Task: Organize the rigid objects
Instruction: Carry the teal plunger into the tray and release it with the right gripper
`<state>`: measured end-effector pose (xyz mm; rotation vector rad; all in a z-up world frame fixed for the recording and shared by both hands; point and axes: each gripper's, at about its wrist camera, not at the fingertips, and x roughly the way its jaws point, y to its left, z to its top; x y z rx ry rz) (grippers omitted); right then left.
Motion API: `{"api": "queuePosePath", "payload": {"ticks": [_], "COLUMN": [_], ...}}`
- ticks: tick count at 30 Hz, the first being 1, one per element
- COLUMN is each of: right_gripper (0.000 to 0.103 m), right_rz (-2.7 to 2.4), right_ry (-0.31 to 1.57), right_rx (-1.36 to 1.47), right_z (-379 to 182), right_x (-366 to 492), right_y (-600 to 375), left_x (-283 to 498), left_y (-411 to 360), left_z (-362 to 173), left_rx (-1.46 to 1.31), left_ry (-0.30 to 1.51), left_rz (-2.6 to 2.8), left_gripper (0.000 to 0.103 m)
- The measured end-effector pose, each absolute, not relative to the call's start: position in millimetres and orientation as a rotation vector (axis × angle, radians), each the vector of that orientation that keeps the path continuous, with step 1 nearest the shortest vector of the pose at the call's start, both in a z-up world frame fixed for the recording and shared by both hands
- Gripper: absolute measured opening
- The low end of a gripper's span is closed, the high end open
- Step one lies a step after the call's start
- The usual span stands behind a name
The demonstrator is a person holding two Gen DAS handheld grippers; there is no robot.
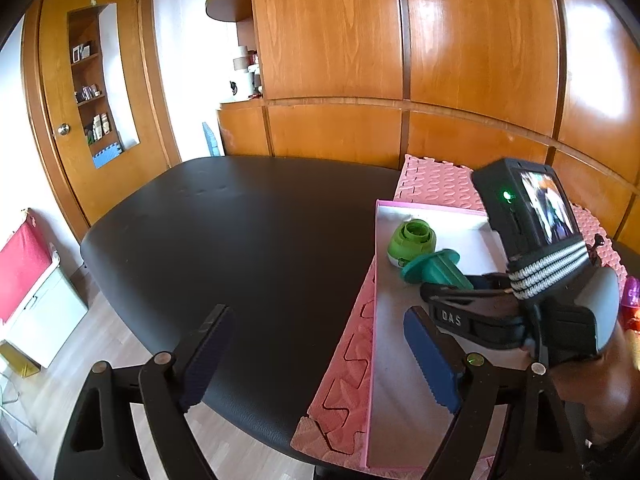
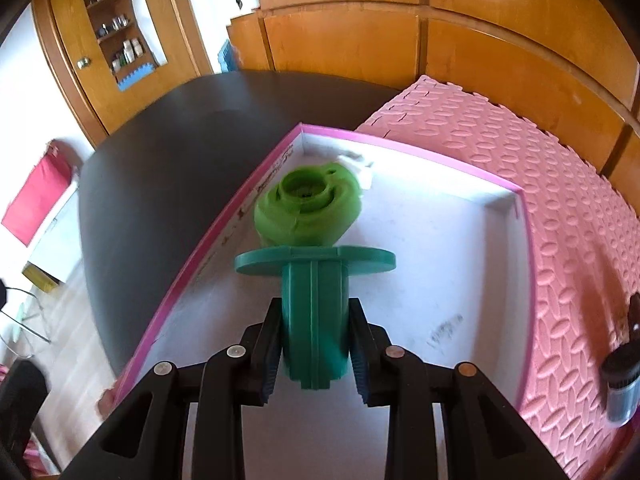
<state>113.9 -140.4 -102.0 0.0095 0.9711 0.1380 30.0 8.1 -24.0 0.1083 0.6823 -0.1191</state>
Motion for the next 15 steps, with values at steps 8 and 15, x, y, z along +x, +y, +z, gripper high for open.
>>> {"api": "queuePosePath", "payload": {"ticks": [8,15], "right_gripper": [0.035,0.043], "right_rz": [0.172,0.116], "right_ry": [0.963,0.903], "right_rx": [0.049,0.035], "right_z": [-101.6,-87.2], "right_x": [106.6,83.7], "right_y": [-141.4,-149.4], "left_x": [30.7,33.1], "left_y": [11.9,21.1], "left_z": [-27.2,-30.5], "left_rx": [0.084,0.063], "left_ry": [0.694,0.706], "left_rz": [-0.115,-0.095], "left_gripper": [0.092,0.092]}}
